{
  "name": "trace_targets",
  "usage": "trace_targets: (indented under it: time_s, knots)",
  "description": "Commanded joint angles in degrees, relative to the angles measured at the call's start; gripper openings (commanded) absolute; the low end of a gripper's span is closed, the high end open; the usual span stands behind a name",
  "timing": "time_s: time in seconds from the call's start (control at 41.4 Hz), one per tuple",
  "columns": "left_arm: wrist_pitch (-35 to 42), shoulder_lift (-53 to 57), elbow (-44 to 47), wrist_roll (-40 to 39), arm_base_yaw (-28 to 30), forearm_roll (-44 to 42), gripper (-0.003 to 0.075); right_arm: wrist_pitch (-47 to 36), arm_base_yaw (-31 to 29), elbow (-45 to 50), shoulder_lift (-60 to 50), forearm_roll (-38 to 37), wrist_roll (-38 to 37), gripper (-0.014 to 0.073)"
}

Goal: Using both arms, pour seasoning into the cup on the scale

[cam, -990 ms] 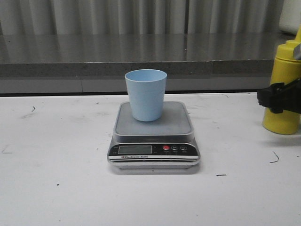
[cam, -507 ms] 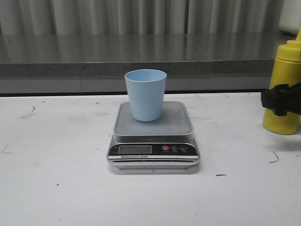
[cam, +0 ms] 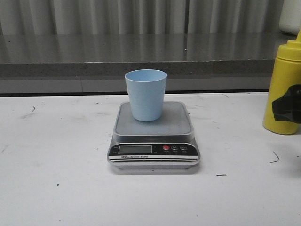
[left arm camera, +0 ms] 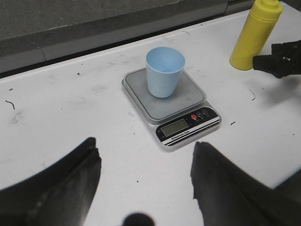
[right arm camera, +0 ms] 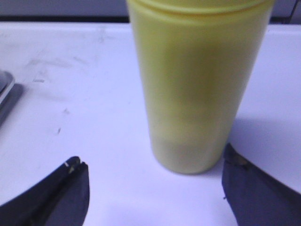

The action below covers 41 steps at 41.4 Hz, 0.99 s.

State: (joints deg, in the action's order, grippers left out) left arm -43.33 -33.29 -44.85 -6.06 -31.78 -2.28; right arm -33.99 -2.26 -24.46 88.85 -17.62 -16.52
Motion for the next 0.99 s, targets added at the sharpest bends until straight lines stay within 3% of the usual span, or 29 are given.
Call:
trace_targets:
  time_s: [0.0, 0.121, 0.241, 0.314, 0.459, 0.531, 0.604, 0.966]
  knots:
    - [4.1, -0.1, -1.4, 0.1, -0.3, 0.2, 0.0421, 11.5, 1.7, -2.6, -8.6, -4.2, -6.1, 0.0596]
    - [4.1, -0.1, -1.4, 0.1, -0.3, 0.2, 0.0421, 32.0, 4.4, -5.9, -17.3, -7.6, -12.6, 0.0596]
    - [4.1, -0.1, -1.4, 0.1, -0.3, 0.2, 0.0421, 49.1, 8.4, -10.7, -24.8, -7.3, -11.9, 0.0596]
    - [4.1, -0.1, -1.4, 0.1, -0.3, 0.2, 0.0421, 59.7, 11.4, -14.4, -28.5, -4.8, -8.4, 0.0594]
    - [4.1, -0.1, -1.4, 0.1, -0.3, 0.2, 0.0421, 77.7, 13.9, -22.1, -34.0, 9.5, 10.0, 0.0594]
    - [4.1, -0.1, -1.4, 0.1, -0.3, 0.2, 0.0421, 80.7, 13.5, -23.7, -37.6, 16.3, 16.5, 0.0594]
    - [4.1, -0.1, -1.4, 0.1, -0.3, 0.2, 0.0421, 81.0, 13.4, -23.7, -42.4, 19.8, 17.3, 0.0594]
    - [4.1, -0.1, -1.4, 0.1, -0.3, 0.2, 0.0421, 88.0, 13.4, -23.7, -62.6, 19.5, 17.1, 0.0594]
